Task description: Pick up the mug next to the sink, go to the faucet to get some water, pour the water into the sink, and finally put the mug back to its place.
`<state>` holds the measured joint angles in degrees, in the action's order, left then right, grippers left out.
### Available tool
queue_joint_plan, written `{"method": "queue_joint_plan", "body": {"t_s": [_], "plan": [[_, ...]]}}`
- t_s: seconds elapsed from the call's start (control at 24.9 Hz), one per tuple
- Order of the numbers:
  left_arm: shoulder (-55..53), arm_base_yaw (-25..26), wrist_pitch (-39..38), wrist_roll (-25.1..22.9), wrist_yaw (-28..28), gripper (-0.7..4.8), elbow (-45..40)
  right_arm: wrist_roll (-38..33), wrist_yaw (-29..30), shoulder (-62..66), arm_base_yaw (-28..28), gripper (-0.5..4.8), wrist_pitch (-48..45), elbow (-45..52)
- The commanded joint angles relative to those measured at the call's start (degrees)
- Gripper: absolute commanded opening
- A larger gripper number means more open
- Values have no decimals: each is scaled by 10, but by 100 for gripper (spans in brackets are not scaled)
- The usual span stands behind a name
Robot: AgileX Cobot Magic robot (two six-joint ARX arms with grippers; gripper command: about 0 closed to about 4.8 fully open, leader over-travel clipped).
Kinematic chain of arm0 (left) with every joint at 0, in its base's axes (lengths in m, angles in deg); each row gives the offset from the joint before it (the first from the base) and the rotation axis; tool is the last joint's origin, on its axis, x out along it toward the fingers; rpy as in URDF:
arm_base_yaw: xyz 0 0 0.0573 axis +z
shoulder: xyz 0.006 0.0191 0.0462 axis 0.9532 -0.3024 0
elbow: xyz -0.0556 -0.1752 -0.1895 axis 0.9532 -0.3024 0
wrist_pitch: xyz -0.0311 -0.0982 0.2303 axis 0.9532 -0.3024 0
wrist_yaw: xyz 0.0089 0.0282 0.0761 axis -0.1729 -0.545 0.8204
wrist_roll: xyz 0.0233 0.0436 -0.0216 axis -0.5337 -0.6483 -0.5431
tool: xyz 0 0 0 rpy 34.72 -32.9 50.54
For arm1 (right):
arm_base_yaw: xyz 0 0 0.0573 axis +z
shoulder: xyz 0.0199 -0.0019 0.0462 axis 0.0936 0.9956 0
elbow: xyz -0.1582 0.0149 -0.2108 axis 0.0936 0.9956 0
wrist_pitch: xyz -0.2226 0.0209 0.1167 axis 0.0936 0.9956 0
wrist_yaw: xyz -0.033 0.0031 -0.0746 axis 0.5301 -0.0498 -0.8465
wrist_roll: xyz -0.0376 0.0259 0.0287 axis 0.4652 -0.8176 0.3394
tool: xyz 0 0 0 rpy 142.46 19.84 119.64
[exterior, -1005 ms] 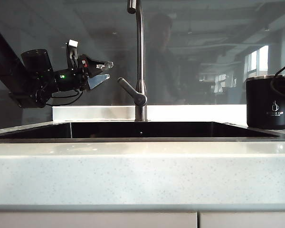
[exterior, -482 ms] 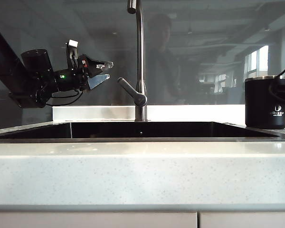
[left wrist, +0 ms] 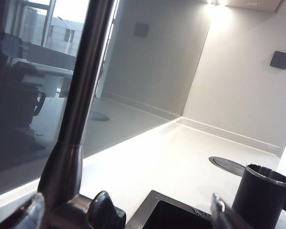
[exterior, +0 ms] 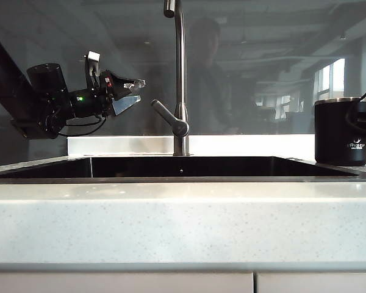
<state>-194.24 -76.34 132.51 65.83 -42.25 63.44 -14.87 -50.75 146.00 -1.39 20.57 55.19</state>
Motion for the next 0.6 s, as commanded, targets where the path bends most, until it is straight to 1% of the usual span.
{"method": "queue_joint_plan", "body": {"t_s": [0.04, 0.2, 0.24, 0.28, 0.32, 0.36, 0.4, 0.44, 0.48, 0.52, 0.56, 0.6], "plan": [[3, -1, 7, 1, -2, 479, 3, 0, 0, -23, 0, 182, 13, 5], [3, -1, 7, 7, -6, 479, 3, 0, -13, -79, 0, 181, 18, 40], [3, -1, 7, 19, -14, 479, 4, 0, -12, -91, 0, 181, 20, 48], [3, -1, 8, 42, -20, 479, 4, -4, -12, -104, 0, 180, 23, 57], [3, -1, 8, 71, -27, 479, 4, -15, -11, -122, 0, 178, 30, 66], [3, -1, 8, 116, -41, 479, 4, -22, -10, -137, 0, 173, 39, 72], [3, -1, 8, 152, -53, 479, 4, -30, -9, -153, 0, 159, 50, 77], [3, 0, 9, 199, -68, 479, 4, -35, -7, -177, 1, 130, 66, 83], [3, 0, 12, 235, -80, 479, 4, -39, -3, -196, 1, 103, 83, 86], [3, 0, 34, 295, -110, 479, 4, -44, 17, -240, 2, 45, 119, 89], [3, 0, 50, 316, -121, 479, 4, -44, 26, -258, 2, 26, 134, 89], [3, -4, 97, 356, -143, 479, 4, -44, 34, -296, 3, 2, 166, 89]]}}
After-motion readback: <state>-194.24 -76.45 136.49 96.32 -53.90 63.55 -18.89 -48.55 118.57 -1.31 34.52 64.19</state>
